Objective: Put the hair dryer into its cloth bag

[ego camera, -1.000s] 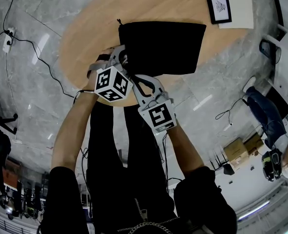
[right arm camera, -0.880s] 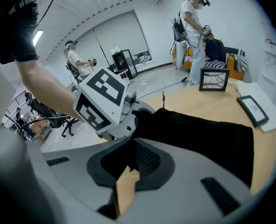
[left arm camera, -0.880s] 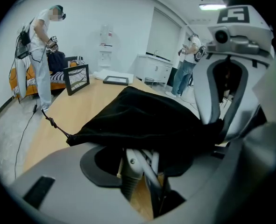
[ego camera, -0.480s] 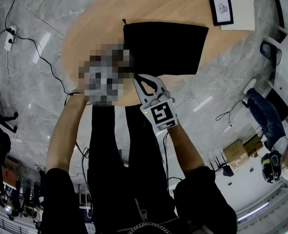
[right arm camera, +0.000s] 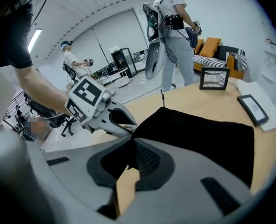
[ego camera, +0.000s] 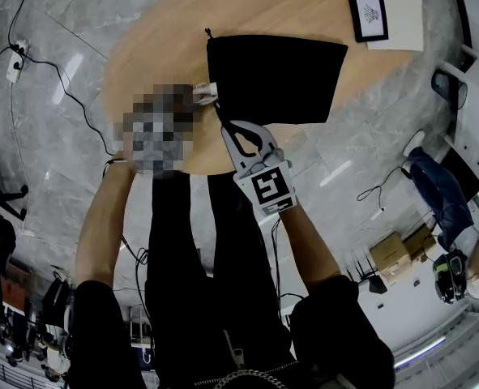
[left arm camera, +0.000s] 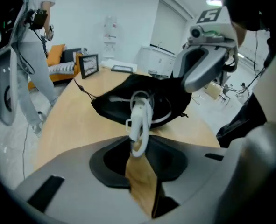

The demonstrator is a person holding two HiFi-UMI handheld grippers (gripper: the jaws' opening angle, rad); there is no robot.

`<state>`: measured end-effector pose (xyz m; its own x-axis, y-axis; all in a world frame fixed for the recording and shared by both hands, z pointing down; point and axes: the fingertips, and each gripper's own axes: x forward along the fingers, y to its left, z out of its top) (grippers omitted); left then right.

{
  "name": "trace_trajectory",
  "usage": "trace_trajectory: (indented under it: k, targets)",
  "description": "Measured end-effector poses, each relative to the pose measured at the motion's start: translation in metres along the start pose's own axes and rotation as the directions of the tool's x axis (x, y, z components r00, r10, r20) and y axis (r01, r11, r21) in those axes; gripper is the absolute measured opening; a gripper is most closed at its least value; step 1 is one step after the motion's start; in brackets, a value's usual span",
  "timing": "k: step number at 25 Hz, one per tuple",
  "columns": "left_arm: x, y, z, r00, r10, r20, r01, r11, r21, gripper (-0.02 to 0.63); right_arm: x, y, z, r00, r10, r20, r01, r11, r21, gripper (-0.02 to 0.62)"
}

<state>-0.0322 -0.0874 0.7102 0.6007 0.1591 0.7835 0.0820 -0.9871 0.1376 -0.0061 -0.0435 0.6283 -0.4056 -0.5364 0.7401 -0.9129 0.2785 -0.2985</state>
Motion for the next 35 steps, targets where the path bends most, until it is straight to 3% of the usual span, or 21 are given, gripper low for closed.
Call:
trace_trajectory:
  k: [1, 6, 35]
  targets:
    - [-0.005, 0.001, 0.006, 0.999, 0.020, 0.035, -0.020, 1.000, -0.004, 0.091, -0.001, 0.001, 0.000, 1.000, 0.002, 0.000, -0.002, 1.000, -0.004, 0.026]
    - [-0.018, -0.003, 0.026, 0.994, 0.029, 0.108, -0.031, 0.999, 0.014, 0.086, -0.003, 0.008, 0.002, 1.000, 0.014, 0.005, -0.014, 1.000, -0.026, 0.026]
    - [0.035, -0.013, 0.075, 0.985, -0.124, 0.121, 0.100, 0.977, 0.188, 0.086, -0.014, 0.007, 0.001, 1.000, -0.001, 0.013, 0.001, 1.000, -0.013, 0.026]
